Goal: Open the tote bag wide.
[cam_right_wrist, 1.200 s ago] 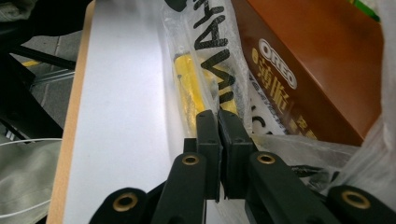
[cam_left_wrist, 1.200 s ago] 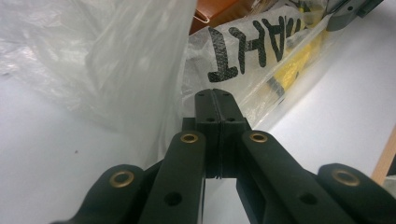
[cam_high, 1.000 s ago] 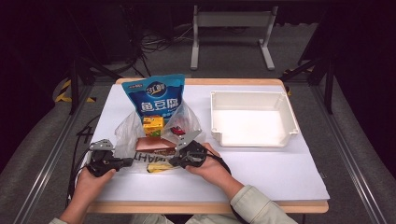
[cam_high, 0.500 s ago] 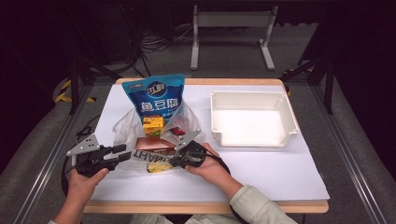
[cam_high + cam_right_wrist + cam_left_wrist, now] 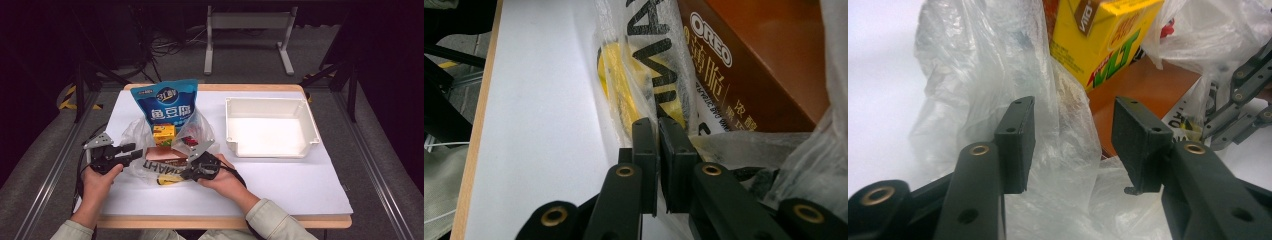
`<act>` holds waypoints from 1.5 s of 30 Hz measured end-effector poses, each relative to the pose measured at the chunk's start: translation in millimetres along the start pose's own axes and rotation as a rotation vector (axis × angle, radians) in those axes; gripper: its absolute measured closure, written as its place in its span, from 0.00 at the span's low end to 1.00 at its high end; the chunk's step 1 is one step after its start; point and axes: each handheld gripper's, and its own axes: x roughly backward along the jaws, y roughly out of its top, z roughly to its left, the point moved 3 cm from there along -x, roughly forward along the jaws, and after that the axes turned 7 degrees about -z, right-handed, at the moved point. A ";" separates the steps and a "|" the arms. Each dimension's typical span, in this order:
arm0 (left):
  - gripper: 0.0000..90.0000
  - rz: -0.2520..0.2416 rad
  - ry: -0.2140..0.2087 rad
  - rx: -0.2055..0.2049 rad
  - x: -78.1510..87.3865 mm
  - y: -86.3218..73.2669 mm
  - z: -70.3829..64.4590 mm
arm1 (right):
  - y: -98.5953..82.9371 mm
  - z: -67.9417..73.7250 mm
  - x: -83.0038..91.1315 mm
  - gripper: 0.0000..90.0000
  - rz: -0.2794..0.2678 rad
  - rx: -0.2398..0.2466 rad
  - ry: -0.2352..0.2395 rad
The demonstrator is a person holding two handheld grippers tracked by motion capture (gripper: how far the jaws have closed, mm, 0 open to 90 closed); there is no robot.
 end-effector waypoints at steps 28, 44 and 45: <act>1.00 0.216 0.136 0.050 -10.7 -26.9 28.0 | -11.0 -3.6 4.5 1.00 0.052 0.001 -0.024; 0.99 0.190 0.091 0.052 -10.3 -28.3 24.5 | -14.7 -6.2 23.9 0.91 0.011 -0.030 -0.052; 0.99 0.190 0.090 0.046 -9.8 -28.0 24.5 | -12.7 -5.5 25.7 0.88 0.002 -0.030 -0.053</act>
